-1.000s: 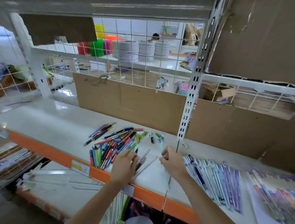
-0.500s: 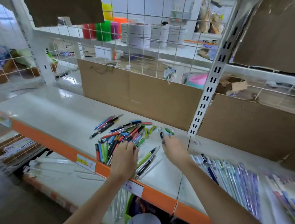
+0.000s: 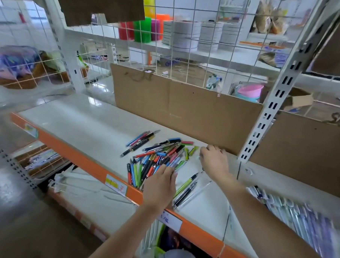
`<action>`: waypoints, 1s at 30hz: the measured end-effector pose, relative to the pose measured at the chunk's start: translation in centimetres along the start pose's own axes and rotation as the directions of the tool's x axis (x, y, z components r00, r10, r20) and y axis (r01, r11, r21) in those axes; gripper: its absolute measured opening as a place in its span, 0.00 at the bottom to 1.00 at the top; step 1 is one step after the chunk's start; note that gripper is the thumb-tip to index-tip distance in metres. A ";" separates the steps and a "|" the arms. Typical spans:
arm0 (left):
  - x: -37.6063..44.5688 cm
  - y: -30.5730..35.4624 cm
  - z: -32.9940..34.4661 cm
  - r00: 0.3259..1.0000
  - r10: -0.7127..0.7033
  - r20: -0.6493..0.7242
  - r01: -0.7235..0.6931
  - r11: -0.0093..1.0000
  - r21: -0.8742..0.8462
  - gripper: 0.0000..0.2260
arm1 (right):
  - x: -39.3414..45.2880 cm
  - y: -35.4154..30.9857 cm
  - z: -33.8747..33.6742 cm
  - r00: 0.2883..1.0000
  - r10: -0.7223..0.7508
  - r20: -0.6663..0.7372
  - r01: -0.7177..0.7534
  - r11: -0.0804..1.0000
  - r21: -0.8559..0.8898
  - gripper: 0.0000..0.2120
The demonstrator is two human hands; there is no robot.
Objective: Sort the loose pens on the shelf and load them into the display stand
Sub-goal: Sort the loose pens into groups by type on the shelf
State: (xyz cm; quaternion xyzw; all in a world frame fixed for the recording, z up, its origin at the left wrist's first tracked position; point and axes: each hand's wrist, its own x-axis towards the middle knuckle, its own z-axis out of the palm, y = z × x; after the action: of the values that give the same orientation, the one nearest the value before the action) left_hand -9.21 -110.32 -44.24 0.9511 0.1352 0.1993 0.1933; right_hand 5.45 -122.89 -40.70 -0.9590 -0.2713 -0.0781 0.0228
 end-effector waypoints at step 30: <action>-2.4 3.6 1.5 0.961 0.222 0.165 -0.171 0.947 -0.273 0.10 | -16.0 2.4 -0.7 0.853 0.413 0.319 -0.322 -0.063 0.945 0.09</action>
State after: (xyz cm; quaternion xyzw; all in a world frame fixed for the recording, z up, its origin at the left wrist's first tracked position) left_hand -10.03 -114.76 -44.77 0.9417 -0.0070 0.1400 0.3059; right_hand -6.88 -133.24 -42.61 -0.7107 0.0204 0.1043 0.6955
